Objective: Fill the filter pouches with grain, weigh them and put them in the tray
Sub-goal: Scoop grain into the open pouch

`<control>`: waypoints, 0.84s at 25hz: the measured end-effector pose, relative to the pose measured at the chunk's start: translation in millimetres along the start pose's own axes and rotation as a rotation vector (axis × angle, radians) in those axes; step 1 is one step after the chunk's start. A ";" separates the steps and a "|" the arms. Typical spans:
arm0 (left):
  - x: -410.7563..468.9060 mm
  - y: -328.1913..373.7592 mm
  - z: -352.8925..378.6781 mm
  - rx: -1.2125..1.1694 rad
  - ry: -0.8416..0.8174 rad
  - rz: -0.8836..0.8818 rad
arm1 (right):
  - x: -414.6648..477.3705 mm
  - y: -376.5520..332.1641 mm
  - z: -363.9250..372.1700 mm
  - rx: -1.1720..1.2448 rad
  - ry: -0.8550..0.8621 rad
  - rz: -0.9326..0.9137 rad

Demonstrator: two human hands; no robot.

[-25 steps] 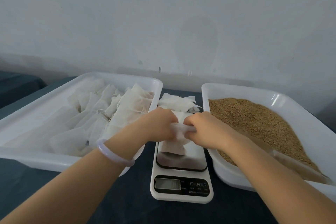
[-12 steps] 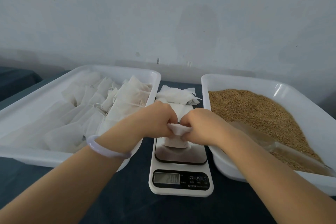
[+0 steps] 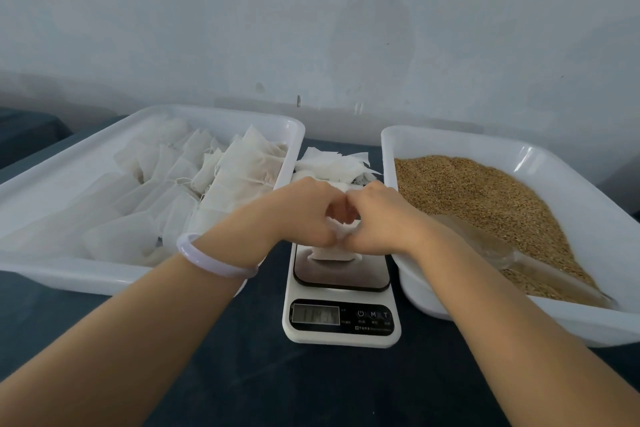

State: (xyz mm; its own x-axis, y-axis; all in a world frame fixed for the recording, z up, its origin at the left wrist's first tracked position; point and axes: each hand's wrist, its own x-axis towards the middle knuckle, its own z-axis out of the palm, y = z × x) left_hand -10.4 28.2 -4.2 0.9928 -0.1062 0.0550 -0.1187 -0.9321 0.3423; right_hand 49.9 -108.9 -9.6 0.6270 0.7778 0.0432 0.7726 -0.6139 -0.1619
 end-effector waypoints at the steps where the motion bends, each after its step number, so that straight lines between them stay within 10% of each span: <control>1: -0.7 0.1 -0.6 -0.040 0.018 0.000 | -0.5 1.0 -1.9 0.077 -0.004 0.019; 21: -8.6 -6.3 -3.3 -0.283 0.150 0.010 | -7.1 6.6 -3.6 0.431 0.054 0.085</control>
State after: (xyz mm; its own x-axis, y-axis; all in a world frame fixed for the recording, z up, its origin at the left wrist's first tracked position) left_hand -18.3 36.1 -3.7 0.9808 -0.0434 0.1899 -0.1489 -0.7955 0.5874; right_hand 51.0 -118.9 -7.4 0.6997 0.7118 0.0619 0.6132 -0.5539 -0.5632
